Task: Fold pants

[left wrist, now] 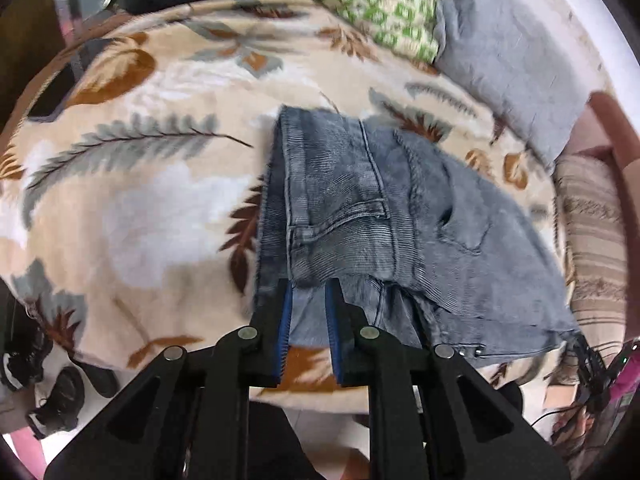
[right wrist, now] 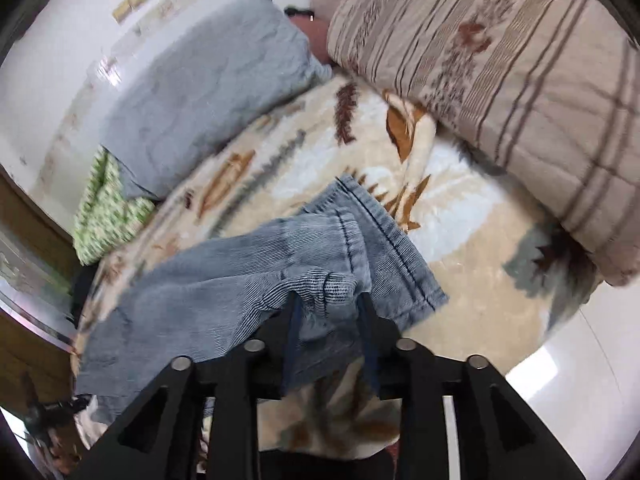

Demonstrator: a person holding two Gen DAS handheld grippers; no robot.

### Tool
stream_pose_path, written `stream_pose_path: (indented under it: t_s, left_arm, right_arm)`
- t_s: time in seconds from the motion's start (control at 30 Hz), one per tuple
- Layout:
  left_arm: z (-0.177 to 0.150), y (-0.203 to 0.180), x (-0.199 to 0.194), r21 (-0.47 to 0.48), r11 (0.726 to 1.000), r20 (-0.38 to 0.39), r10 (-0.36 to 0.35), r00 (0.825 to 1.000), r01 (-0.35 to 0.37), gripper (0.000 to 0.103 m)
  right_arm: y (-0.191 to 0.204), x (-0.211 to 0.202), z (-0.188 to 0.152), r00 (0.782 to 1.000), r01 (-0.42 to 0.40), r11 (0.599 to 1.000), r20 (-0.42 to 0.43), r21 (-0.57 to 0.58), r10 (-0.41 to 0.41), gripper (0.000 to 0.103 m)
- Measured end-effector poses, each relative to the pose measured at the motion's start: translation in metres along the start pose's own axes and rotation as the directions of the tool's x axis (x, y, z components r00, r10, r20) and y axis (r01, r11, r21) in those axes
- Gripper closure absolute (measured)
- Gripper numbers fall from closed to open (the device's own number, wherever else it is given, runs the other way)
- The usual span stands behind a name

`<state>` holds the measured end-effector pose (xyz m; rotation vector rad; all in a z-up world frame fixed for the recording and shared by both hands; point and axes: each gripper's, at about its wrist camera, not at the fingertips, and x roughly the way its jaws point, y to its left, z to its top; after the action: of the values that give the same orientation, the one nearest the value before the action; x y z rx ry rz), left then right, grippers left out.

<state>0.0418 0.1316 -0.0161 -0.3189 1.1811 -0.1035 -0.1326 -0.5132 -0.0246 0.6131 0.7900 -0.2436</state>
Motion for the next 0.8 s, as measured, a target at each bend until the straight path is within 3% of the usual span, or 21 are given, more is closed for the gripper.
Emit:
stream_pose_path:
  t_s: [0.03,0.1,0.13,0.17,0.27,0.33,0.43,0.5,0.63,0.8]
  left_arm:
    - [-0.002,0.003,-0.008,-0.012,1.0,0.01,-0.025,1.0,0.025,0.083]
    - [-0.002,0.001,-0.019,-0.029,0.996,0.032,-0.086,0.996,0.087,0.061]
    - [-0.001,-0.002,-0.021,-0.032,0.994,0.04,-0.104,0.994,0.105,0.042]
    - [0.001,-0.008,-0.019,-0.031,0.991,0.045,-0.127,0.991,0.128,0.032]
    - [0.006,-0.021,-0.003,-0.027,0.986,-0.002,-0.167,0.986,0.167,0.032]
    - [0.007,-0.028,0.013,-0.036,0.981,-0.061,-0.191,0.98,0.189,0.032]
    - [0.007,-0.03,0.025,-0.065,0.971,-0.096,-0.236,0.967,0.23,0.032]
    - [0.011,-0.028,0.031,-0.081,0.969,-0.098,-0.243,0.965,0.235,0.032]
    - [0.016,-0.028,0.045,-0.096,0.966,-0.12,-0.25,0.961,0.239,0.032]
    - [0.024,-0.028,0.071,-0.108,0.971,-0.159,-0.227,0.961,0.212,0.032]
  right_arm:
    - [0.006,-0.009,-0.002,1.0,-0.011,1.0,0.013,-0.012,0.011,0.06]
    - [0.026,-0.019,-0.005,0.998,-0.054,0.998,0.022,-0.045,0.055,0.05]
    - [0.035,-0.018,-0.006,0.997,-0.081,0.995,0.015,-0.054,0.082,0.048]
    - [0.046,-0.013,-0.008,0.992,-0.123,0.991,-0.01,-0.059,0.122,0.046]
    - [0.081,0.017,-0.021,0.963,-0.243,0.969,-0.126,-0.039,0.236,0.045]
    - [0.103,0.045,-0.036,0.92,-0.32,0.947,-0.233,0.022,0.316,0.045]
    - [0.121,0.074,-0.055,0.856,-0.387,0.914,-0.321,0.123,0.405,0.045]
    - [0.131,0.088,-0.062,0.831,-0.404,0.901,-0.35,0.157,0.433,0.045]
    - [0.147,0.112,-0.072,0.807,-0.391,0.9,-0.398,0.191,0.436,0.045]
    - [0.153,0.133,-0.076,0.807,-0.384,0.89,-0.378,0.248,0.453,0.045]
